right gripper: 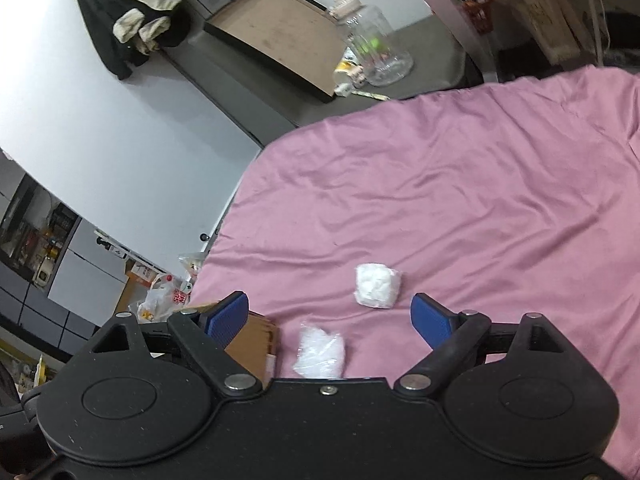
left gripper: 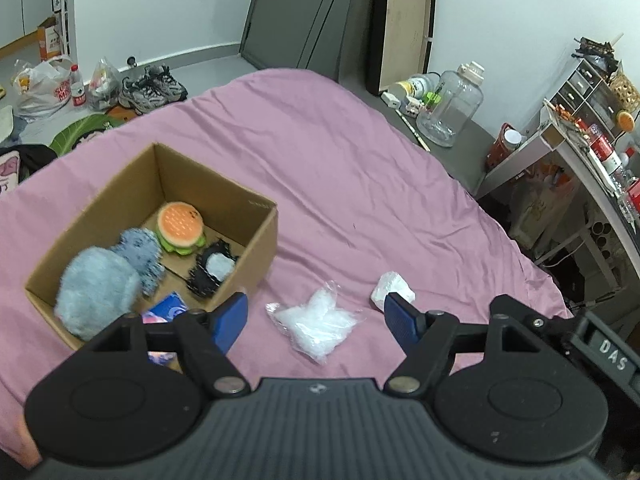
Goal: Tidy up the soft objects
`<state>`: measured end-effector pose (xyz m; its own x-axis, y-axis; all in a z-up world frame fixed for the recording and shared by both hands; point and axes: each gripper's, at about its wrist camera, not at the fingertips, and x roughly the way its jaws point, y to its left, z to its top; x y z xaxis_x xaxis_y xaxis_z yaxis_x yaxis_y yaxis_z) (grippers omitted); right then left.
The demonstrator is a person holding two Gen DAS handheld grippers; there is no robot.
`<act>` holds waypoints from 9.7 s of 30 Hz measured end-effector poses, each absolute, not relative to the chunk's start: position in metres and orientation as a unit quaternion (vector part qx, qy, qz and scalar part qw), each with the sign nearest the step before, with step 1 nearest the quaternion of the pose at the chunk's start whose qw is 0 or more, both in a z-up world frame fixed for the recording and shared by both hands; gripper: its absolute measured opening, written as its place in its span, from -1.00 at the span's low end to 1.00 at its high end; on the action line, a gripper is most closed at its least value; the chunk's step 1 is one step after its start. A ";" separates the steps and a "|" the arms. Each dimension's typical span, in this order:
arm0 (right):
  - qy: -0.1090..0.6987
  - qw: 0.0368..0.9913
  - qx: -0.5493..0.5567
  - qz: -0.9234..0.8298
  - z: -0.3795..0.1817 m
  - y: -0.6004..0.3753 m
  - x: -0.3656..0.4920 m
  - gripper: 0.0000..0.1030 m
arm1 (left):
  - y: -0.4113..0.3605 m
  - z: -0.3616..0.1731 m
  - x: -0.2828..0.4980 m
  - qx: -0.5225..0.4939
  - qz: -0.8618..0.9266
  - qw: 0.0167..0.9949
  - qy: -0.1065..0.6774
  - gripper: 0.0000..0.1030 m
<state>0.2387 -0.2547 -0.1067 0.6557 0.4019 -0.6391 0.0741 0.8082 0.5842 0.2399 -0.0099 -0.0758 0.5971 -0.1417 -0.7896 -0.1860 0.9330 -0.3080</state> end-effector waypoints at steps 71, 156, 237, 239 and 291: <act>0.436 0.849 0.285 0.087 -0.136 -0.243 0.259 -0.26 | -0.007 -0.112 0.251 -0.240 0.027 0.841 0.484 -0.14; 0.451 0.862 0.185 0.140 -0.053 -0.038 0.248 0.13 | 0.188 -0.085 0.253 -0.290 0.029 0.836 0.465 0.55; 0.352 0.923 0.084 0.129 0.030 -0.200 0.014 1.00 | 0.045 0.024 0.019 -0.029 0.006 0.937 0.348 0.99; 0.349 0.924 0.084 0.130 0.032 -0.203 0.010 1.00 | 0.045 0.025 0.015 -0.028 0.008 0.938 0.345 0.99; 0.347 0.927 0.070 0.128 0.043 -0.221 -0.009 1.00 | 0.022 0.042 -0.015 -0.006 0.008 0.945 0.328 0.99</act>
<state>-0.0086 -0.2206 0.0430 0.7273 0.2846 -0.6245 -0.1881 0.9578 0.2174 -0.0154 0.0224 0.0419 0.7850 0.0107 -0.6194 -0.0186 0.9998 -0.0063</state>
